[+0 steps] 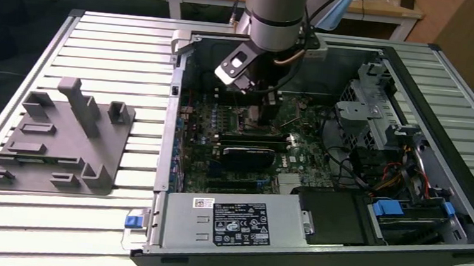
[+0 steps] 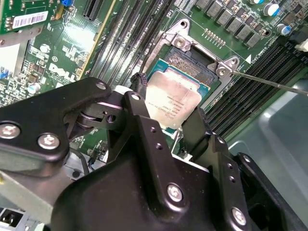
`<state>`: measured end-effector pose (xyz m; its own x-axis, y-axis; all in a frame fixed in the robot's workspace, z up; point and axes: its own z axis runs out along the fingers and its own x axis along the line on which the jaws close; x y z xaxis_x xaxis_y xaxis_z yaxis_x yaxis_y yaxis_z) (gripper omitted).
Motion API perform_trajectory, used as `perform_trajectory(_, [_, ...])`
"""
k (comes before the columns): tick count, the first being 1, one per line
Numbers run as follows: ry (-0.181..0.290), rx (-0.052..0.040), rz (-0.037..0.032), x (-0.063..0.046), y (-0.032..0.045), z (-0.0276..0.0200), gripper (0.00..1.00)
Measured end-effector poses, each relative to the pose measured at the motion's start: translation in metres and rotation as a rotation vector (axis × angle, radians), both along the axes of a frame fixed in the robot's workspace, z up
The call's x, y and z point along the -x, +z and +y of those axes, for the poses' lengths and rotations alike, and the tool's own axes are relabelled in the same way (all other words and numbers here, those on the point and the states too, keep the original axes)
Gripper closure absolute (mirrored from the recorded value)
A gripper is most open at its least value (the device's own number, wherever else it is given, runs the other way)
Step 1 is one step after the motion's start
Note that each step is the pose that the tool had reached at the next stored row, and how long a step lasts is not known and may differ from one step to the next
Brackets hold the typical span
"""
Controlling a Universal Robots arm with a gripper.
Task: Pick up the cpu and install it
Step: 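Place the cpu into insertion slot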
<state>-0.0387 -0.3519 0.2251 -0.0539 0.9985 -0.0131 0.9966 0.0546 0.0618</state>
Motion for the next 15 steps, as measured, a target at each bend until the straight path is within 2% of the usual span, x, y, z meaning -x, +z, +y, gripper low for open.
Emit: perform_trajectory(15, [-0.002, 0.0, 0.0, 0.0019, -0.0095, 0.0027, 0.46])
